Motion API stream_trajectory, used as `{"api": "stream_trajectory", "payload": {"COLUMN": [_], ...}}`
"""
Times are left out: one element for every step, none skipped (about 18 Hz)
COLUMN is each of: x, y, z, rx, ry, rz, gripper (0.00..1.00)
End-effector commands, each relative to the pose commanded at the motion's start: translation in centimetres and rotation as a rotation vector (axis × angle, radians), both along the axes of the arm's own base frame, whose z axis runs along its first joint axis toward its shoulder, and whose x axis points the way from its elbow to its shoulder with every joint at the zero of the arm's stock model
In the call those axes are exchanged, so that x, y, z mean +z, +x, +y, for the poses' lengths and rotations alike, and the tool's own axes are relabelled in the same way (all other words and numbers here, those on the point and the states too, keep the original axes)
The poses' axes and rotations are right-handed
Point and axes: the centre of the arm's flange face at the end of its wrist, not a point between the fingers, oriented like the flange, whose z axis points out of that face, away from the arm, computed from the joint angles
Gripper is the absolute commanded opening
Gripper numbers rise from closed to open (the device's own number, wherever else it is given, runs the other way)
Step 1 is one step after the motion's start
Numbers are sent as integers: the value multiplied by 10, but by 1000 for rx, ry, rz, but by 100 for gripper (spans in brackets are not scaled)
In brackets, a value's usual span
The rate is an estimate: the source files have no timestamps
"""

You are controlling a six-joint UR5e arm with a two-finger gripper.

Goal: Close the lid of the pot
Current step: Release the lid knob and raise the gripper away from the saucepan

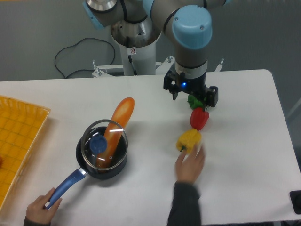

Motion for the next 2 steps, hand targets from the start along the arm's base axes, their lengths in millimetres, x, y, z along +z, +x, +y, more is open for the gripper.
{"api": "stream_trajectory", "payload": {"x": [0,1], "y": [-1,-2], "z": [-2,-4], "rx": [-5,-8], "ry": [2,7], "rz": [-5,-12], "gripper": [100,100]}}
